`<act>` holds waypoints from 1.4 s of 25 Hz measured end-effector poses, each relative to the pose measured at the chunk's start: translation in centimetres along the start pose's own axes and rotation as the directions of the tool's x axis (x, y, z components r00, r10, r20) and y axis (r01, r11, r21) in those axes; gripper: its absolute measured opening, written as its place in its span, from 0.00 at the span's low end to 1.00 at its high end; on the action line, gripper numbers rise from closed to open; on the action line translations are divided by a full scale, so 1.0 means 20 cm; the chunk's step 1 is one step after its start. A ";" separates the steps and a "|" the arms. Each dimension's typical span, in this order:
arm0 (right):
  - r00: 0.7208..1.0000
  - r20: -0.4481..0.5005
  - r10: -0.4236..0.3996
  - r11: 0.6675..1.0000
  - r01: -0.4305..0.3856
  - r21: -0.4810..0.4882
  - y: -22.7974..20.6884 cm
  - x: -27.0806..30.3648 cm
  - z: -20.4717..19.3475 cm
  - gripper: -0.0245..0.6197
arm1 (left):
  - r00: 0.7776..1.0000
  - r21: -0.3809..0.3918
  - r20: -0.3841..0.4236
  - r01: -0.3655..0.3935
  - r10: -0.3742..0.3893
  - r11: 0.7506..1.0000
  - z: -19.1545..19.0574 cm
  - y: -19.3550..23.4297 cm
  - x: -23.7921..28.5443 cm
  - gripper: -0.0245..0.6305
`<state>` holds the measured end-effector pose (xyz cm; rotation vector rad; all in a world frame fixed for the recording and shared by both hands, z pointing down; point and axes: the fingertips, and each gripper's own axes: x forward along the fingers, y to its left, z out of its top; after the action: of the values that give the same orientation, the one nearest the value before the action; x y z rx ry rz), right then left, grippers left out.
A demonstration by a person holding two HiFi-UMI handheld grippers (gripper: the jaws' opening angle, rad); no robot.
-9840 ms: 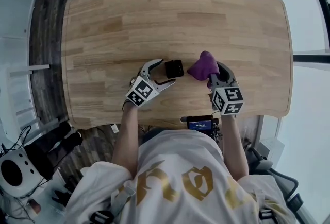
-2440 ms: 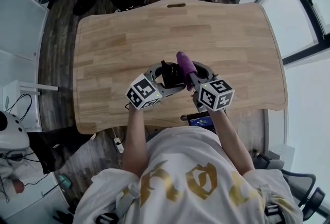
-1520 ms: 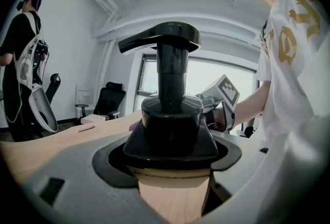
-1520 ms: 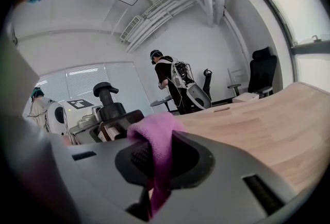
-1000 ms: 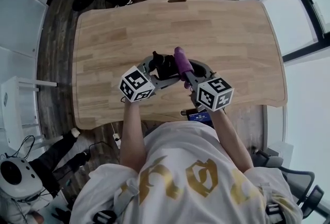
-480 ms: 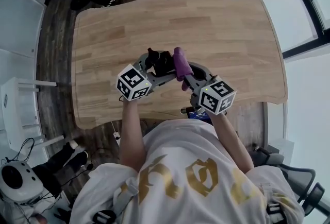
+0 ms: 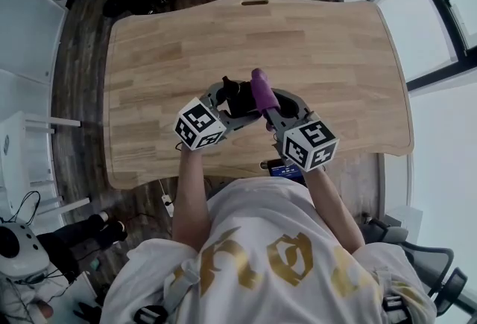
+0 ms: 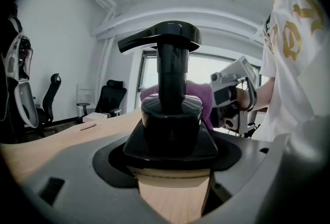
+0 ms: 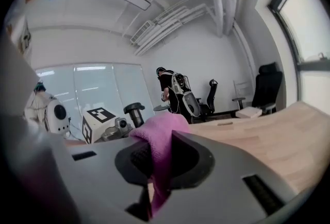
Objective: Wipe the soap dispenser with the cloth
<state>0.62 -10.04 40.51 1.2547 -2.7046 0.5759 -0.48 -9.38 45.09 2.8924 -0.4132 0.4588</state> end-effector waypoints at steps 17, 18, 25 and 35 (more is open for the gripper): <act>1.000 0.007 0.024 0.986 -0.022 -0.162 0.03 0.07 0.11 0.09 | 0.987 0.070 -0.137 0.099 -0.089 0.993 -0.08 -0.13 0.08 0.58; 1.000 0.010 0.018 0.989 -0.016 -0.150 0.03 0.07 0.11 0.09 | 0.986 0.067 -0.138 0.108 -0.098 0.992 -0.09 -0.14 0.09 0.58; 0.996 0.076 0.053 0.981 -0.038 -0.193 0.14 -0.04 0.15 0.09 | 0.986 0.032 -0.157 0.063 -0.057 0.998 -0.14 -0.09 0.05 0.58; 0.984 0.098 0.148 0.904 -0.095 -0.418 0.31 -0.04 0.20 0.09 | 0.957 0.073 -0.271 0.130 -0.106 0.989 -0.23 -0.21 0.11 0.58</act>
<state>-3.23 -7.27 34.76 1.0449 -2.8139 -0.0776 1.56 -4.92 49.61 2.8622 -0.1800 0.8526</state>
